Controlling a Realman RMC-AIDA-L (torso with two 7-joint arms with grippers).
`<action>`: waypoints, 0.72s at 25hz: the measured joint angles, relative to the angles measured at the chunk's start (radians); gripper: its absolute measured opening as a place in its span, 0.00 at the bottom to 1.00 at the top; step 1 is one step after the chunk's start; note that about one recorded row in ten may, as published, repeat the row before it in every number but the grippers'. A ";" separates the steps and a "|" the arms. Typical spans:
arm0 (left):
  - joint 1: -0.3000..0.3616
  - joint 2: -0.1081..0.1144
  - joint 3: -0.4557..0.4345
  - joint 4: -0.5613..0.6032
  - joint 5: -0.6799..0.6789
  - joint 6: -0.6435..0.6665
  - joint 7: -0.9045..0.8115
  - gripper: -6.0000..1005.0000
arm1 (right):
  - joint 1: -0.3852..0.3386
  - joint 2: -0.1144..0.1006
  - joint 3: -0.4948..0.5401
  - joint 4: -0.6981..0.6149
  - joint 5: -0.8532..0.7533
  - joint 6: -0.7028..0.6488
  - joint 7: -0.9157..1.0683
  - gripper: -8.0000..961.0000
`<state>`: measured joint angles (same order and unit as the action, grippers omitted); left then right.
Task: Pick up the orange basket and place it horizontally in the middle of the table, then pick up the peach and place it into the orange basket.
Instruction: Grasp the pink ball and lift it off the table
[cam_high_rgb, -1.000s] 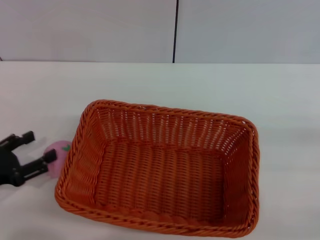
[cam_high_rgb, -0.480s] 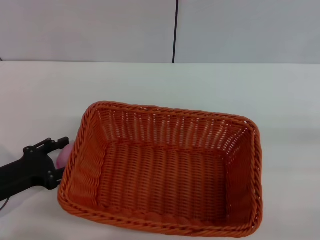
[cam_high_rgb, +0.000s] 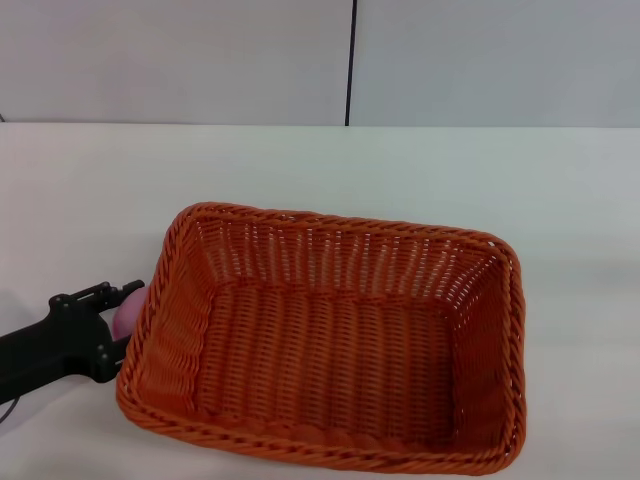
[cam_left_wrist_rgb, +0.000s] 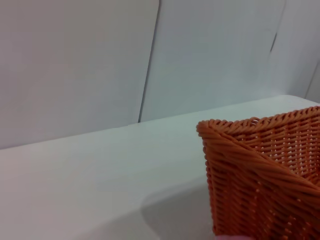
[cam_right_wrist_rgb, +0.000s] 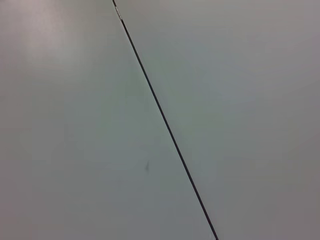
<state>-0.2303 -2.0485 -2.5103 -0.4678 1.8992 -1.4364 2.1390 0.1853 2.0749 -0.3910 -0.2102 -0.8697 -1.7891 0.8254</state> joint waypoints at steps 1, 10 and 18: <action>0.001 0.000 0.000 0.000 0.000 -0.001 0.002 0.71 | 0.001 0.000 0.000 0.001 0.000 0.000 0.000 0.47; 0.004 0.007 0.013 0.000 0.001 -0.014 0.005 0.44 | 0.003 0.001 0.000 0.002 0.000 0.000 0.001 0.47; 0.008 0.010 -0.046 0.000 -0.006 -0.035 -0.005 0.41 | 0.002 0.001 0.000 0.003 0.000 0.003 0.001 0.47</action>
<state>-0.2219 -2.0390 -2.5565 -0.4677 1.8931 -1.4716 2.1336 0.1871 2.0755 -0.3912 -0.2067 -0.8698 -1.7858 0.8268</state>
